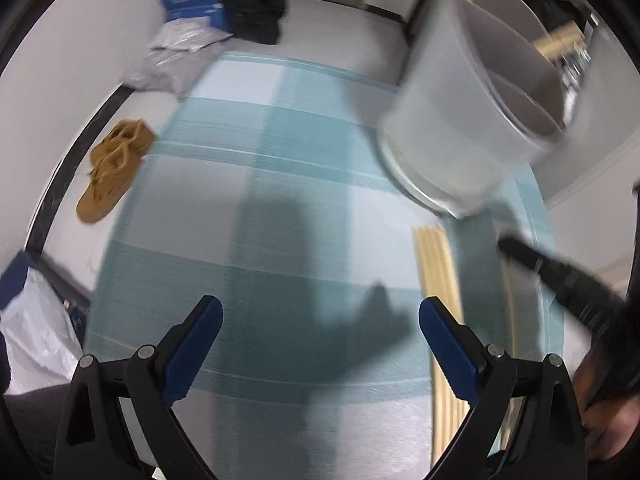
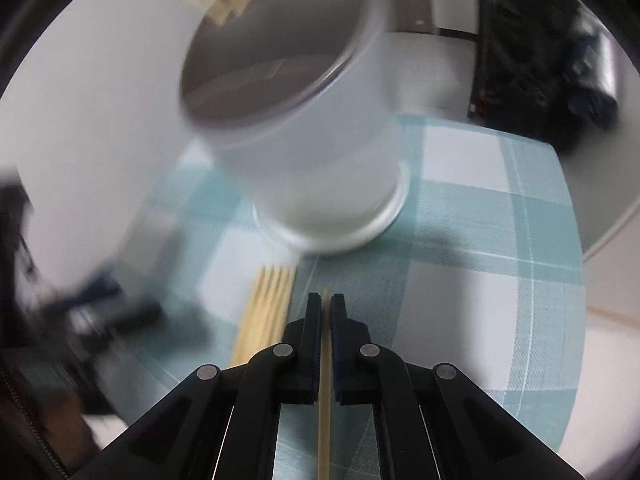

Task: Organize utensils
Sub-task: 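Grasp a chopstick with the right gripper while the left gripper grasps another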

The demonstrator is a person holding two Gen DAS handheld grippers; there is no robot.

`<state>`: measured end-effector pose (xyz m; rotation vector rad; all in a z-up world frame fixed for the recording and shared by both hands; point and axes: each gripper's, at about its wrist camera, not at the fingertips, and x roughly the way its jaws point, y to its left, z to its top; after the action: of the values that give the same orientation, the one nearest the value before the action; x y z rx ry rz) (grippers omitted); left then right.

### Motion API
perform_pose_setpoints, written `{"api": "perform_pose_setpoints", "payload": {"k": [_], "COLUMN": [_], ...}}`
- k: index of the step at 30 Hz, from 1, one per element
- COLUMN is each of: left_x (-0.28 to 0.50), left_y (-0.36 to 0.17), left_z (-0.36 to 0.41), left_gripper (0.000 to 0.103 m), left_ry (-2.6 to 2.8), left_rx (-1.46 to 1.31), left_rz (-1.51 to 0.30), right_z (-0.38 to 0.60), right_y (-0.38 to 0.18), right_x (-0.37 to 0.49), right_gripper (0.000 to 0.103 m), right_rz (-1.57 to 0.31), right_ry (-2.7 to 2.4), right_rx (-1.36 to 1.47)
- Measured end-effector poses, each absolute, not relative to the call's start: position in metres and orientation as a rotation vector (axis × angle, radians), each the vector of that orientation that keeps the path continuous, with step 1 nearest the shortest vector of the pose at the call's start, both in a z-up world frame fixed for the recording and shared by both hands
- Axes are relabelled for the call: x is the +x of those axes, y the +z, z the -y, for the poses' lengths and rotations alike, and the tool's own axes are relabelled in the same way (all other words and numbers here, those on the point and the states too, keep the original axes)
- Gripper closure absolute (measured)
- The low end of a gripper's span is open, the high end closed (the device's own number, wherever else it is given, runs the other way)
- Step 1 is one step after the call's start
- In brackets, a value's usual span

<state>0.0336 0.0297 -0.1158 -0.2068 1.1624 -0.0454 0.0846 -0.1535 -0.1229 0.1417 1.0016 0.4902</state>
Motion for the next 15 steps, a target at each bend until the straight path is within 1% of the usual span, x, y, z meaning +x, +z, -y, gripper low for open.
{"api": "perform_pose_setpoints", "payload": {"k": [5,7,15], "left_x": [0.033,0.034,0.036], "left_y": [-0.120,-0.123,-0.128], "left_z": [-0.003,0.001,0.000], "left_gripper": [0.007,0.007,0.007], "left_ry": [-0.027,-0.026,0.005], "left_rx": [-0.073,-0.059,-0.068], "left_rz": [-1.174,-1.190,-1.215], "right_z": [0.189,0.206,0.249], "right_y": [-0.110,-0.108,-0.096], "right_x": [0.086,0.087,0.089], "right_gripper": [0.099,0.099,0.099], "right_rz": [-0.936,-0.915,-0.841], "right_ry": [0.495,0.491,0.417], "right_rx": [0.368,0.462,0.566]}}
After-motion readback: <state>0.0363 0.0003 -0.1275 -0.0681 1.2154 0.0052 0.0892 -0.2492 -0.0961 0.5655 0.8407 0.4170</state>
